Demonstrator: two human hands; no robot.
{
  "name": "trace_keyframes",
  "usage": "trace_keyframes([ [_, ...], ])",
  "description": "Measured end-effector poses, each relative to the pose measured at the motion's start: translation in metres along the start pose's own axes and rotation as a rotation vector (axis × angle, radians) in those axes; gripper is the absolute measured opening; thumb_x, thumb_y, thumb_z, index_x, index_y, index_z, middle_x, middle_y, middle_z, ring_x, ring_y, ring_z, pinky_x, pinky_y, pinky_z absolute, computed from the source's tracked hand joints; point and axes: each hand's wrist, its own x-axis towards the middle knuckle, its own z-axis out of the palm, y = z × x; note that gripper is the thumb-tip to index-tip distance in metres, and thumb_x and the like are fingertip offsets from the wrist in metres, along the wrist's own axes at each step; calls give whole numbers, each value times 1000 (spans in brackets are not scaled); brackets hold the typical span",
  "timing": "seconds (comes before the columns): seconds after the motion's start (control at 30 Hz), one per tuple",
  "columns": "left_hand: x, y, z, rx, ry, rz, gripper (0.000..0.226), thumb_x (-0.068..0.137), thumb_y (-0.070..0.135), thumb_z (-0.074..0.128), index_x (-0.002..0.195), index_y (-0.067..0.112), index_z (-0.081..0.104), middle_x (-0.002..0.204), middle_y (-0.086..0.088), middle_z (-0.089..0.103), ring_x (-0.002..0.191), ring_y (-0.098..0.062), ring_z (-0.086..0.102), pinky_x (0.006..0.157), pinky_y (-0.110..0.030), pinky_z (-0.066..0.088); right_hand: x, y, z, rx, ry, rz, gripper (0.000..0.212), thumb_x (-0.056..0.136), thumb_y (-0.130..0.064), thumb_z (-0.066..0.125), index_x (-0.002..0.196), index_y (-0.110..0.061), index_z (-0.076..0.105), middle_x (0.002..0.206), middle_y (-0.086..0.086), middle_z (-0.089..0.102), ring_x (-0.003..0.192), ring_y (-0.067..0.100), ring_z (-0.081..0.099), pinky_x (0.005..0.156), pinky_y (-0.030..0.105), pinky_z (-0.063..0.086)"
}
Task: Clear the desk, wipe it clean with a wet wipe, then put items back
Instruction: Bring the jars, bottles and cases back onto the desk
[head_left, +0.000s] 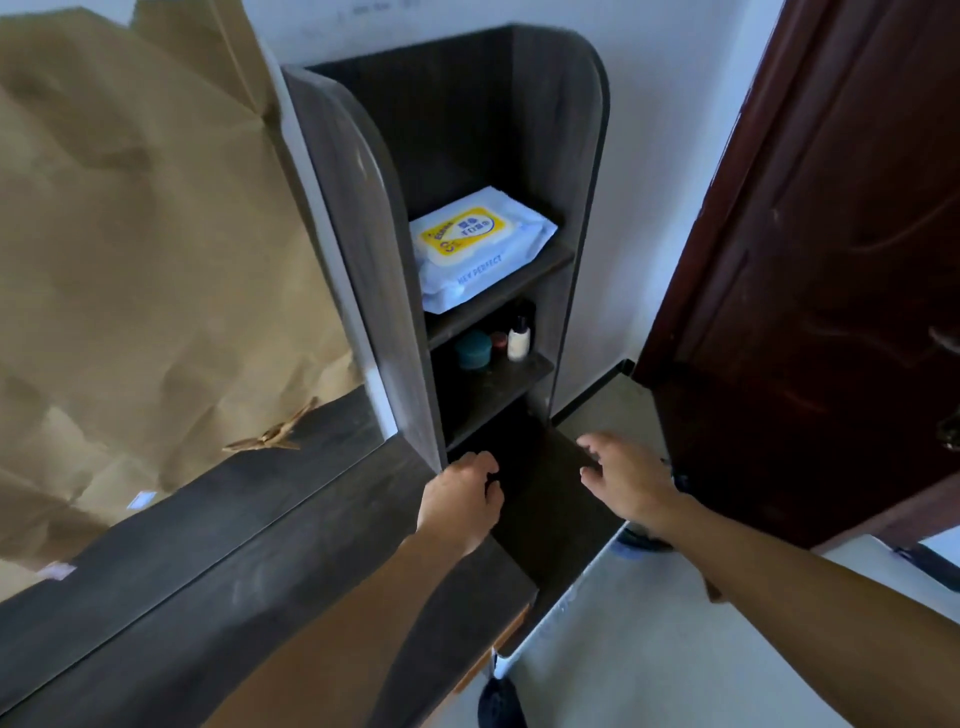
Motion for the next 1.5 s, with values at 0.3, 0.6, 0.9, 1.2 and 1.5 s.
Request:
trace_keyframes([
  [0.3,83,5,20,-4,-43,-136,27,89,28,54,115,22,59,106,-1,67,96,-22,63,83,-36,51,110,0,-32,-171,114,-272,53,84,-24,61,134,-17,43,128,7,48,116,26,48,90,36,49],
  [0.6,110,0,33,-4,42,-449,23,87,22,56,109,17,62,105,-5,66,95,-28,63,81,-37,51,228,-40,-43,-416,-1,-509,61,76,-9,64,131,-17,40,138,14,29,121,40,32,88,47,45],
  [0.9,144,-5,67,-32,184,-641,30,83,17,61,113,12,63,107,-11,67,97,-32,64,82,-39,52,259,-26,-36,-590,4,-693,27,92,-13,46,117,-9,56,132,16,40,110,41,44,68,39,40],
  [1.2,224,-9,79,-97,390,-789,80,75,35,75,138,8,33,136,-19,38,125,-38,41,96,-45,42,223,31,-43,-408,-75,-786,23,86,-23,58,108,-18,56,107,8,59,107,31,54,69,33,44],
  [1.5,260,-9,103,-158,603,-845,88,74,32,77,143,4,29,137,-20,43,126,-37,41,103,-45,38,212,111,-17,-205,-160,-588,26,57,-11,71,81,-16,65,79,7,61,52,34,59,47,31,45],
])
